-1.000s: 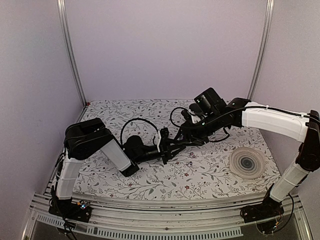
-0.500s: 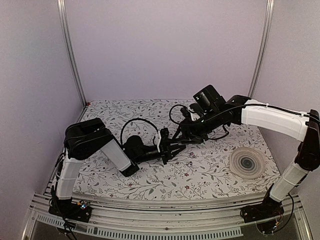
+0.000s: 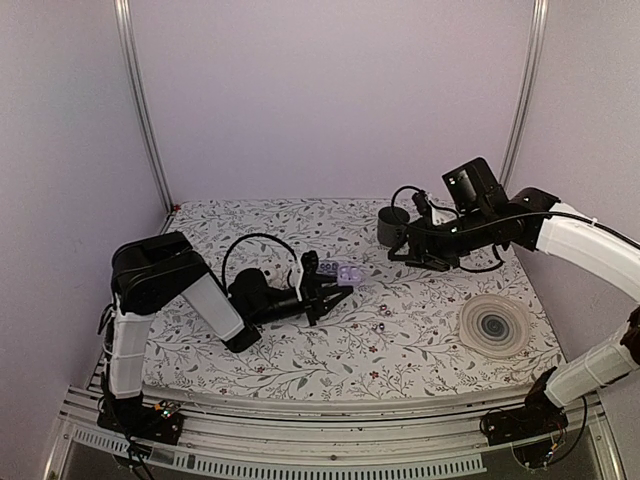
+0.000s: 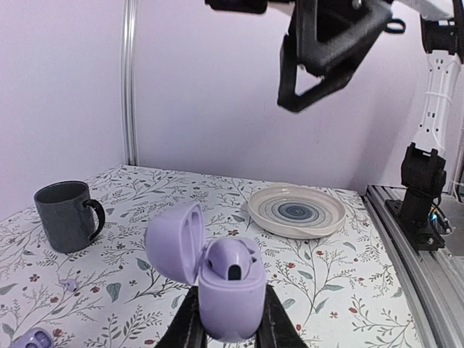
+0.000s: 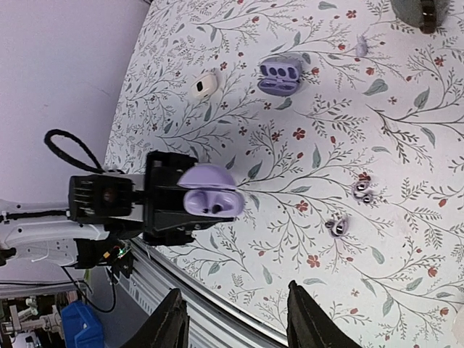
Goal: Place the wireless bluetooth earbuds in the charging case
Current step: Adjust the left earbud in the left side groove of the charging case, then pick up the right earbud from the center of the board.
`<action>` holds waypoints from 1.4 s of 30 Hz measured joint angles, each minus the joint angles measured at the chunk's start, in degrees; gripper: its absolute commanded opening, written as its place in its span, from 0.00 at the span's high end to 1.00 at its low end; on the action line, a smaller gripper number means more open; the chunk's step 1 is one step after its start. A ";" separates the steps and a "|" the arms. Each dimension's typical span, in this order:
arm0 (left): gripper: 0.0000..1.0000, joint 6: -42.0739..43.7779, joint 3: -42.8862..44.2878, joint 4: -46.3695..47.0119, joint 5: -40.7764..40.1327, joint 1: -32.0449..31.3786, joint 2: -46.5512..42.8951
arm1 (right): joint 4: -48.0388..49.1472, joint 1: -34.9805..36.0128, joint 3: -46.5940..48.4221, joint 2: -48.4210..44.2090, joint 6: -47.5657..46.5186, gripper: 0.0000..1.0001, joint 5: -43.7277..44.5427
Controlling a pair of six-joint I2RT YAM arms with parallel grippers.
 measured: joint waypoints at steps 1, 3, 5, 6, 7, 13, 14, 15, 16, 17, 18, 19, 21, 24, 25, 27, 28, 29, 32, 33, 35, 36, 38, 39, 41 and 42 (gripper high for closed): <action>1.00 -0.22 -0.94 0.00 0.00 0.46 -1.16 | 0.20 -0.46 -1.55 -0.76 0.00 0.52 0.39; 1.00 -1.01 -2.69 0.02 0.07 1.25 -3.34 | 0.72 -0.92 -4.70 -1.27 0.00 0.52 1.20; 1.00 -1.81 -4.70 0.04 0.07 1.90 -5.81 | 1.18 -1.01 -8.04 -0.39 -0.02 0.52 1.77; 1.00 -2.10 -5.60 0.04 0.07 2.08 -6.82 | 1.55 -1.01 -9.42 0.42 -0.07 0.53 2.01; 1.00 -2.34 -6.71 0.04 0.09 2.25 -7.91 | 1.86 -1.01 -10.34 1.18 -0.07 0.54 2.29; 1.00 -3.45 -12.48 0.04 1.01 2.51 -12.87 | 3.89 -0.98 -12.79 7.06 -1.22 0.56 4.24; 1.00 -3.63 -13.14 0.04 1.22 2.51 -13.68 | 4.33 -0.96 -12.87 7.76 -1.60 0.56 4.57; 1.00 -3.87 -13.64 0.04 1.40 2.51 -14.38 | 4.83 -0.92 -12.98 8.37 -1.88 0.56 4.96; 1.00 -4.09 -14.12 0.04 1.49 2.54 -15.08 | 5.44 -0.87 -13.07 8.98 -2.16 0.56 5.35; 1.00 -4.33 -14.49 0.04 1.60 2.56 -15.72 | 5.92 -0.87 -13.09 9.57 -2.38 0.57 5.57; 1.00 -4.63 -14.82 0.04 1.60 2.60 -16.22 | 6.49 -0.87 -13.07 10.16 -2.67 0.57 5.75; 1.00 -4.92 -15.21 0.04 1.60 2.69 -16.83 | 7.13 -0.87 -13.07 10.86 -2.91 0.57 6.03; 1.00 -5.81 -16.06 0.04 1.62 3.15 -17.97 | 8.02 -0.87 -13.07 12.22 -3.17 0.57 6.75; 1.00 -7.45 -17.16 0.04 1.79 4.87 -19.34 | 8.55 -0.87 -12.37 14.62 -3.67 0.57 8.48; 1.00 -7.96 -17.49 0.04 1.81 5.73 -19.71 | 8.55 -0.90 -11.41 15.82 -3.93 0.57 9.14; 1.00 -8.72 -18.10 0.04 1.81 7.06 -20.22 | 8.57 -0.90 -8.26 18.71 -4.61 0.57 10.38; 1.00 -9.01 -18.47 0.04 1.84 7.67 -20.50 | 8.72 -0.96 -5.92 20.61 -5.05 0.57 11.13; 1.00 -9.20 -18.73 0.04 1.84 8.00 -20.70 | 9.01 -1.09 -3.45 22.53 -5.68 0.58 11.96; 1.00 -9.92 -19.69 0.04 1.90 8.72 -21.51 | 9.66 -1.90 4.07 28.06 -7.39 0.59 13.53; 1.00 -10.10 -20.04 0.04 2.01 8.85 -21.88 | 10.08 -2.38 6.49 29.92 -8.11 0.60 14.08; 1.00 -10.34 -20.57 0.04 2.10 9.07 -22.62 | 10.51 -3.52 10.60 33.18 -9.38 0.61 15.21; 1.00 -10.47 -20.74 0.04 2.21 9.16 -22.91 | 10.62 -4.22 12.72 35.12 -10.12 0.63 15.82; 1.00 -10.82 -20.96 0.04 2.60 9.33 -23.47 | 10.62 -5.40 16.26 38.53 -11.39 0.64 16.50; 1.00 -11.04 -21.03 0.04 2.91 9.40 -23.76 | 10.60 -5.97 18.36 40.65 -12.11 0.65 16.83; 1.00 -11.32 -21.09 0.04 3.28 9.51 -24.04 | 10.54 -6.64 21.20 44.02 -13.46 0.66 17.31; 1.00 -11.39 -21.09 0.04 3.39 9.53 -24.13 | 10.40 -6.88 22.40 45.48 -13.92 0.67 17.55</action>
